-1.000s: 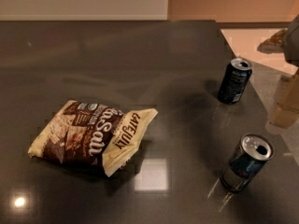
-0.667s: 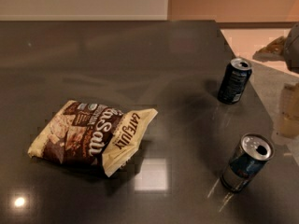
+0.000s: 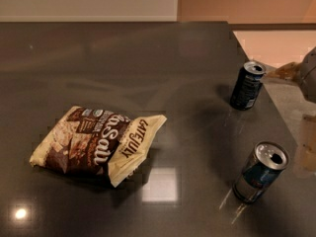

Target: Move redbull can near brown chip bag

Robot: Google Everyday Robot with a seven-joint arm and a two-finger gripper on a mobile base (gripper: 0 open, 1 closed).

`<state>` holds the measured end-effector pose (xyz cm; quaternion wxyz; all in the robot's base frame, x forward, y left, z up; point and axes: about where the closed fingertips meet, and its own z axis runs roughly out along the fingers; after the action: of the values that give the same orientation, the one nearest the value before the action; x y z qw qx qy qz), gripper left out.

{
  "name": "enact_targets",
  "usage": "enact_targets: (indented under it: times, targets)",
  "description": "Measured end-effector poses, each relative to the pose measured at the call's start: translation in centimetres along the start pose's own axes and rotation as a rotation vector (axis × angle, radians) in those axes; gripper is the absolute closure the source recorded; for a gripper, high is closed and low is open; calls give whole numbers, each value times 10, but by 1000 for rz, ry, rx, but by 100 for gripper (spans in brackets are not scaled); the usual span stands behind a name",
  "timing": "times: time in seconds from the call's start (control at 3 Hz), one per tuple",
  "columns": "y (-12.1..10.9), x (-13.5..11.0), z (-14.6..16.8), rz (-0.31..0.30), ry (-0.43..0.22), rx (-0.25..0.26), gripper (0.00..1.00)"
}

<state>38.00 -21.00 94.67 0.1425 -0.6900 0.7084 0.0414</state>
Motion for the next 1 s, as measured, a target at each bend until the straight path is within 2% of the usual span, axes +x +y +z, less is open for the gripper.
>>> enact_targets:
  times: [1.0]
  targets:
    - [30,2,22,-82,-90,-98,0]
